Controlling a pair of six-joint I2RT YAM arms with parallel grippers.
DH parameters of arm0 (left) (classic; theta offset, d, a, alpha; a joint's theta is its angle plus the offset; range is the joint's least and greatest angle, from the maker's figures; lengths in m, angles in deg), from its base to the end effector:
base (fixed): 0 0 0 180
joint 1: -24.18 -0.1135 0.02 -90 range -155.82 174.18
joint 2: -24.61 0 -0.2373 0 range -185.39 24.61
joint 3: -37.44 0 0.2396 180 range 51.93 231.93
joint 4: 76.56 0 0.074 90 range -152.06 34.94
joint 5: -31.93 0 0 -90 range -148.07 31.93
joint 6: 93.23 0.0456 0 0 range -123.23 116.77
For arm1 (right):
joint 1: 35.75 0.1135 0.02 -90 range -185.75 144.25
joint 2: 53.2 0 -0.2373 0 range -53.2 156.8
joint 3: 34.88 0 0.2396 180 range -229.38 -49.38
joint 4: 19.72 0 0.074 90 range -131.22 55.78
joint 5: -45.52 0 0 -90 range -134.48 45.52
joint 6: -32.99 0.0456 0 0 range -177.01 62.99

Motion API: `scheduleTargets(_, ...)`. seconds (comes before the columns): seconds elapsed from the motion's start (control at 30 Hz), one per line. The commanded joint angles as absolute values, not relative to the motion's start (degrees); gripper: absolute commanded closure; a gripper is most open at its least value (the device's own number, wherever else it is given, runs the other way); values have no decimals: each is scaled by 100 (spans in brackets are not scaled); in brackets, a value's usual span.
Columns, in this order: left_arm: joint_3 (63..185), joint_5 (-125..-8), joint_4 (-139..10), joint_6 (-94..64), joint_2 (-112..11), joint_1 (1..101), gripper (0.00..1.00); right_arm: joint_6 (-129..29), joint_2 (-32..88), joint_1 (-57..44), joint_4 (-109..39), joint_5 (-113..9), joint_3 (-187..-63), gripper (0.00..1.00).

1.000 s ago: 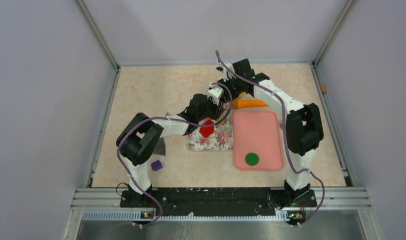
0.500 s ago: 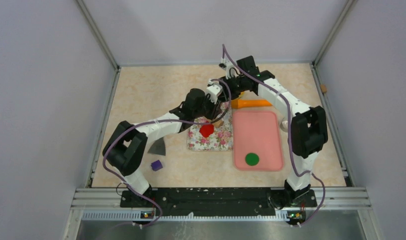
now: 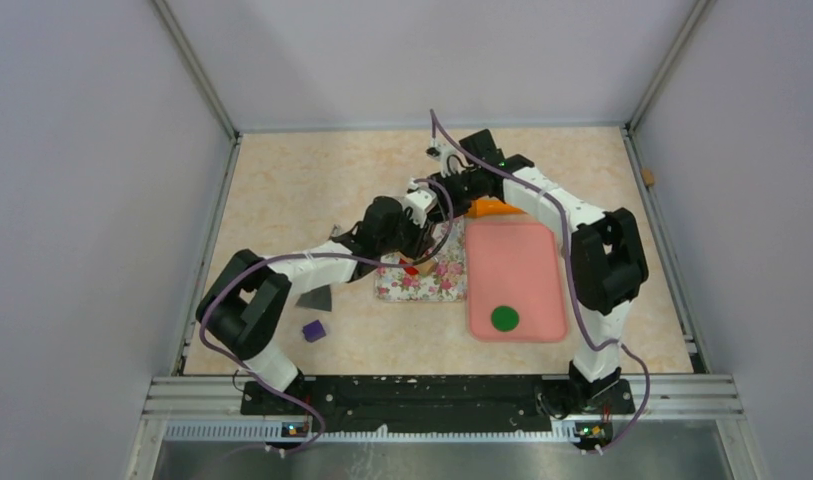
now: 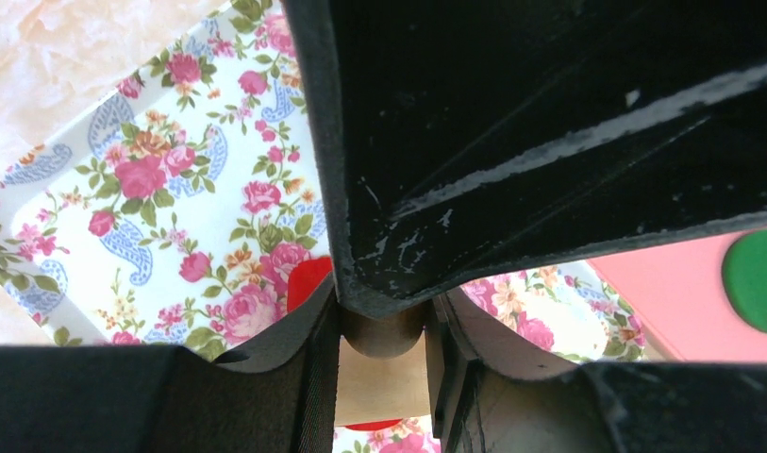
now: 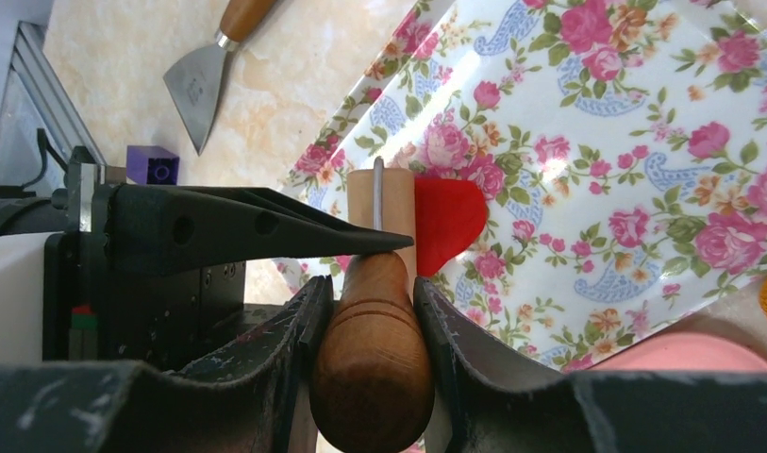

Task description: Roll out the dumpling wrappers from the dough

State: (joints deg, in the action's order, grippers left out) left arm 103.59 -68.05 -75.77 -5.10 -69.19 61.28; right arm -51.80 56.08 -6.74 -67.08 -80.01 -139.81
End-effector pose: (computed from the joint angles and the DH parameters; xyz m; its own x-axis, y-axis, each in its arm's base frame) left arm 0.2764 -0.2189 0.1825 -0.4030 0.2645 -0.8762 0.7028 0.7026 -0.1112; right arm 0.3423 0.2201 0.2321 -0.7480 -0.3303 -0.5757 -0.6443 0.5694 0.5105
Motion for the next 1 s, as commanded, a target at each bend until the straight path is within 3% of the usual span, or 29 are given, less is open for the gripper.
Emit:
scheduleTargets(0.0, 9993, -6459, -8120, -643, -6797, 5989, 100, -5181, 5590, -332, -6887, -8710, -13858, 100)
scheduleTargets(0.5, 9174, -6448, -8101, -621, -6571, 5823, 100, -5548, 5911, -139, -6803, -8460, -13216, 100)
scheduleTargets(0.77, 9553, -6722, -7361, -295, -6194, 5723, 100, -5360, 5896, -42, -6735, -8635, -13606, 100)
scheduleTargets(0.83, 9724, -6901, -6985, 81, -5998, 5623, 91, -5367, 5855, -69, -6818, -8708, -13838, 100)
scheduleTargets(0.9, 9854, -7164, -6690, 424, -5783, 5531, 64, -5308, 5814, -137, -6904, -8796, -14086, 100)
scheduleTargets(0.97, 10071, -7563, -6134, 775, -5492, 5476, 48, -5231, 5720, -251, -6907, -8816, -14296, 100)
